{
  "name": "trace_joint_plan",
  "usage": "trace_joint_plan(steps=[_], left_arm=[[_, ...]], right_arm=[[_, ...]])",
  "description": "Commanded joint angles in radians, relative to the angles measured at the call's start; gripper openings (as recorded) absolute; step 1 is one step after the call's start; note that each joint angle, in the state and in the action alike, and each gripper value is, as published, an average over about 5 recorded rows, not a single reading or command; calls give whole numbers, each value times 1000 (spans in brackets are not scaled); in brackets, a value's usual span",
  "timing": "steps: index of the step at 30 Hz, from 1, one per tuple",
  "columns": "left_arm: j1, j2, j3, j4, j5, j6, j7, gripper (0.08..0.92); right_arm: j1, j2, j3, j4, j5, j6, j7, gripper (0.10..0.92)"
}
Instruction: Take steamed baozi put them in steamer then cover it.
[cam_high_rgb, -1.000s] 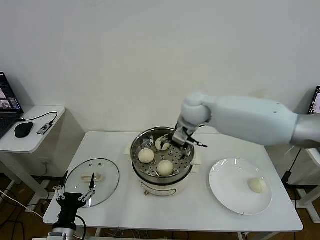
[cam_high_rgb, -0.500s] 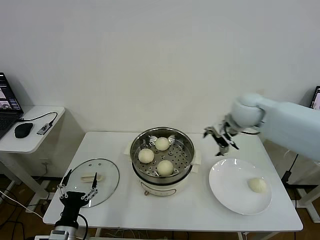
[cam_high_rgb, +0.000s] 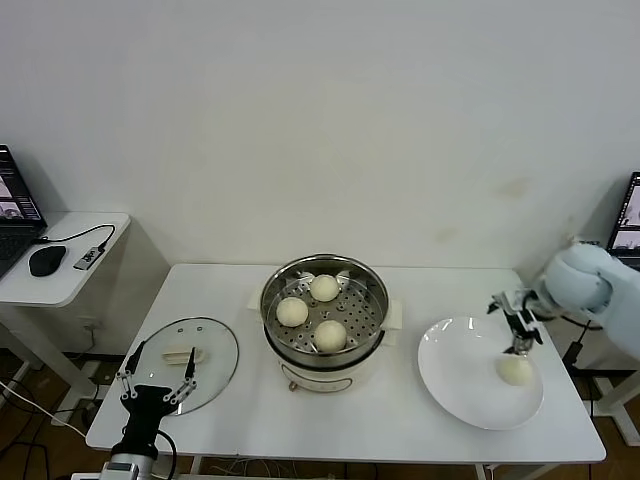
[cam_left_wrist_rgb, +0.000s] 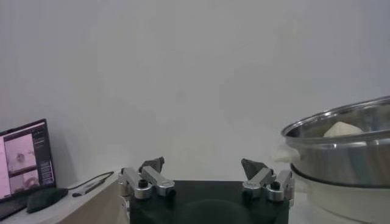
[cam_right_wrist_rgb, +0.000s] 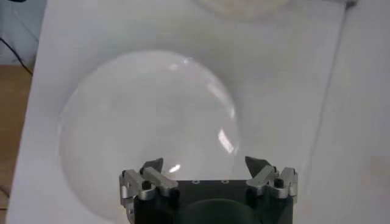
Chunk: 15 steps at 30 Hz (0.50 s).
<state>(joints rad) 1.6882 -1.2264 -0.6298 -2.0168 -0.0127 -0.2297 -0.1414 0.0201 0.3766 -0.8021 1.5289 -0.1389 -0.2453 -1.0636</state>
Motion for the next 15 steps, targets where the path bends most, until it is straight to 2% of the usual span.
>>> trace_joint_plan(steps=[1, 15], left_arm=[[7, -1, -1, -2, 4, 0, 1, 823], [16, 2, -14, -2, 4, -1, 0, 823]], right_arm=[[-392, -17, 338, -99, -105, -3, 2, 823], [-386, 84, 326, -212, -143, 4, -14, 823]])
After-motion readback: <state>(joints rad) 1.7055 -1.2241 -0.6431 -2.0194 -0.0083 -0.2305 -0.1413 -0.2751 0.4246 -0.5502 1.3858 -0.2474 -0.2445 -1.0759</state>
